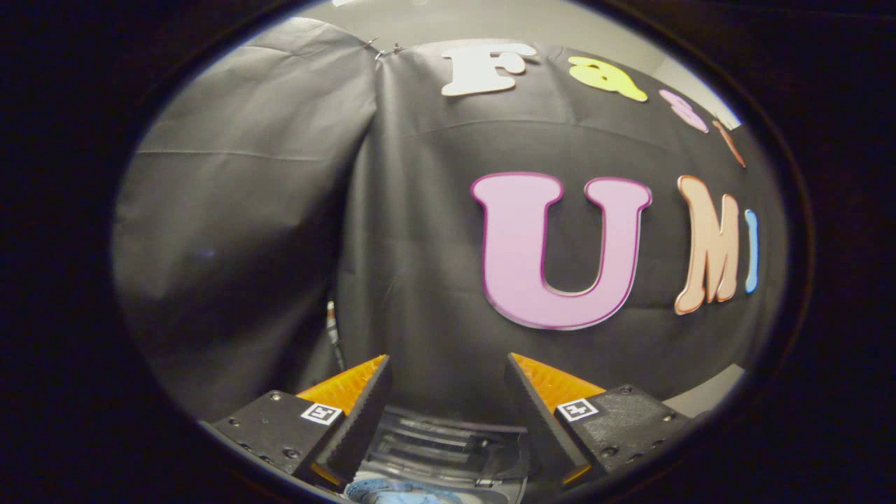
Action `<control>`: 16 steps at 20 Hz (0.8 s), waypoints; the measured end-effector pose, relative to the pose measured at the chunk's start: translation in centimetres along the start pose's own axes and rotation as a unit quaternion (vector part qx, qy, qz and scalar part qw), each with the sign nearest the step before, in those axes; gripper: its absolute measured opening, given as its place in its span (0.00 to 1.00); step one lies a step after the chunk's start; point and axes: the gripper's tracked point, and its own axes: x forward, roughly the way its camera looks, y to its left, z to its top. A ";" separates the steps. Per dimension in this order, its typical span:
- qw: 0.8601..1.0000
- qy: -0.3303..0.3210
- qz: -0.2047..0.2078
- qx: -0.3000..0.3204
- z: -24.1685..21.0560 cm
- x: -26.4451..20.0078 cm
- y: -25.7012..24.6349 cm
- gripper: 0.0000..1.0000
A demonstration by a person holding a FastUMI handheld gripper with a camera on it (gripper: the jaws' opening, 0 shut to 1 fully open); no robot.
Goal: Put the clothes into the washing machine and then close the washing machine lid.
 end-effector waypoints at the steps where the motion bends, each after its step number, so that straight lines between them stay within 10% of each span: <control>1: 1.000 0.005 -0.008 -0.006 -0.2 1.5 -0.1 0.96; 16: 0.996 0.069 -0.038 -0.035 -8.7 8.8 -0.8 0.97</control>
